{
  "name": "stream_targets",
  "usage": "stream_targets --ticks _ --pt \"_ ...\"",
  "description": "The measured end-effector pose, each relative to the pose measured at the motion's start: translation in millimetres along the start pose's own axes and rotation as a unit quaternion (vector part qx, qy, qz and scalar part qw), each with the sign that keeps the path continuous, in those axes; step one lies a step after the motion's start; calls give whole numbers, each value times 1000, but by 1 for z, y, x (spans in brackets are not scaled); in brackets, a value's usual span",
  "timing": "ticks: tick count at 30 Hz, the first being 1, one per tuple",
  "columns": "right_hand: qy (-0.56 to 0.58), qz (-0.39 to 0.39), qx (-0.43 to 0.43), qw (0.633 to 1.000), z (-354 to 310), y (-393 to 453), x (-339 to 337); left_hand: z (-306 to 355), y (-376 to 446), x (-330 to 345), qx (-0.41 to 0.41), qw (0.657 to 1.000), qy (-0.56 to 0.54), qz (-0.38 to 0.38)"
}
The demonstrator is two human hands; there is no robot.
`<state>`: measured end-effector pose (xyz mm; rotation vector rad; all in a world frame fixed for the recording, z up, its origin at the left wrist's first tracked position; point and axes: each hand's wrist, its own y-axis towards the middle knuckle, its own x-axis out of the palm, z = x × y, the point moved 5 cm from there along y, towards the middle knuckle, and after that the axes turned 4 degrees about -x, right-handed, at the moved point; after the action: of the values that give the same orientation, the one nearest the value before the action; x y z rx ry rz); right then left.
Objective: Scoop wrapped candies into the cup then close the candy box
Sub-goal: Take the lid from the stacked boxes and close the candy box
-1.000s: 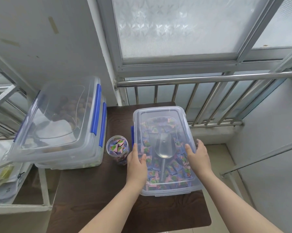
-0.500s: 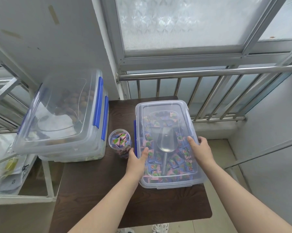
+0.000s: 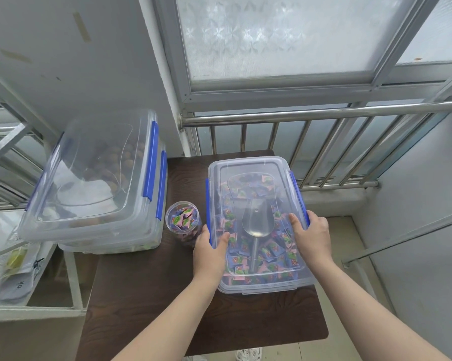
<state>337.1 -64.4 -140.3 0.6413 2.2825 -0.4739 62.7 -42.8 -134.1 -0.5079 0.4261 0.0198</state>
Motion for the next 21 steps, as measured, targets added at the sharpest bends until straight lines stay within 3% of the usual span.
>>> stream_targets --ticks 21 --pt "-57 31 -52 997 -11 -8 -2 4 -2 0 11 998 56 -20"
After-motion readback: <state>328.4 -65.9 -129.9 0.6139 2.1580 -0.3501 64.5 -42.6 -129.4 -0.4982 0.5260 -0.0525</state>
